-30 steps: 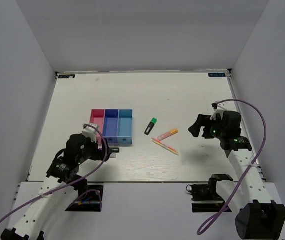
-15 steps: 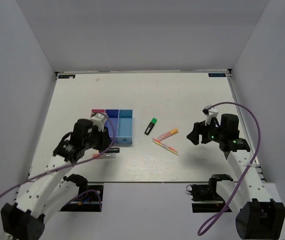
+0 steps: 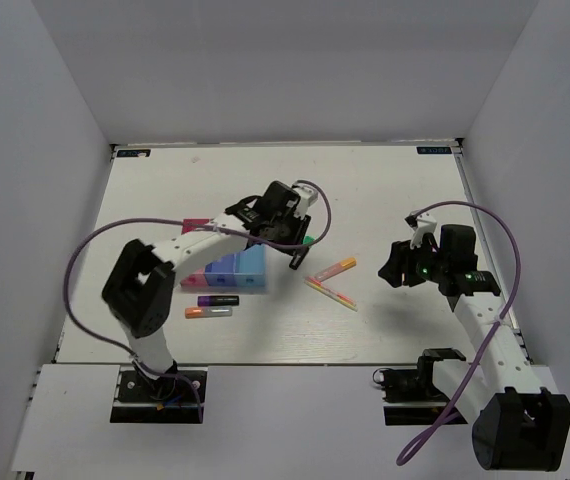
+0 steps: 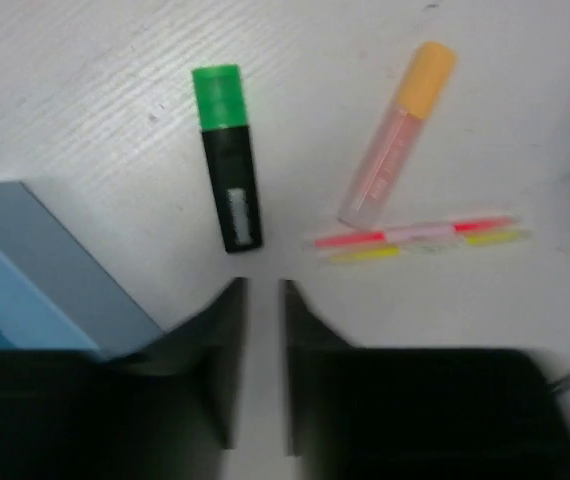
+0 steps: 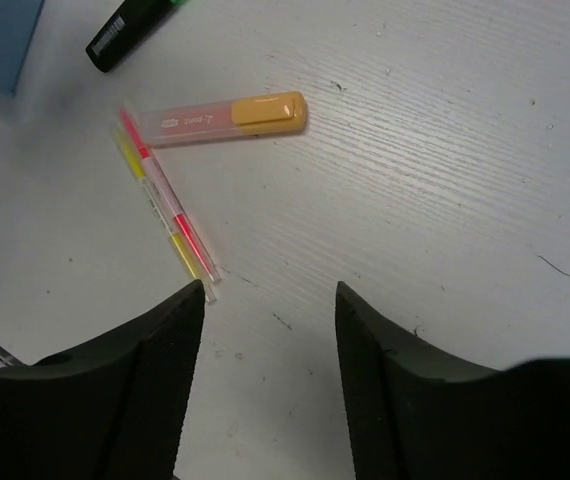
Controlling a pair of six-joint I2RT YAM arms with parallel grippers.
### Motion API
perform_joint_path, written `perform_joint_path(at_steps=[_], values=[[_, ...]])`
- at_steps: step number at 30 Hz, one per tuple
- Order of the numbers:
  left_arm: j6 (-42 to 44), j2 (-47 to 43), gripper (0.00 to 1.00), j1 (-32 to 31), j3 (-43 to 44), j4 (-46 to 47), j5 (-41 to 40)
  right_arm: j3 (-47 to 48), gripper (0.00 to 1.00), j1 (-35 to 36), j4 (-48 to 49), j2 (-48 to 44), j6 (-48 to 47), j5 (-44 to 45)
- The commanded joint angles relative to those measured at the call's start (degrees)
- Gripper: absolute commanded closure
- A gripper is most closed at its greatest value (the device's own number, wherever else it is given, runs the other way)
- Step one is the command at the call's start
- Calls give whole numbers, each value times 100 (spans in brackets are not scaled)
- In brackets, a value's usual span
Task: Sort the stationery into containers
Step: Pick up the pen from the center of the board.
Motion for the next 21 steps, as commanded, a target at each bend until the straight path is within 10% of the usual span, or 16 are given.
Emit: perform_joint_path(at_steps=[1,5,21], values=[[-50,560,47,-23,534,-42,-457,281,41,20,-113,-44,37,106],[-41,1280,34,-76,956,-112,-528,290,37,20,-113,-18,99,167],[90,2293,35,-357,1247,-34,-1282,369,36,55,-174,44,196,150]])
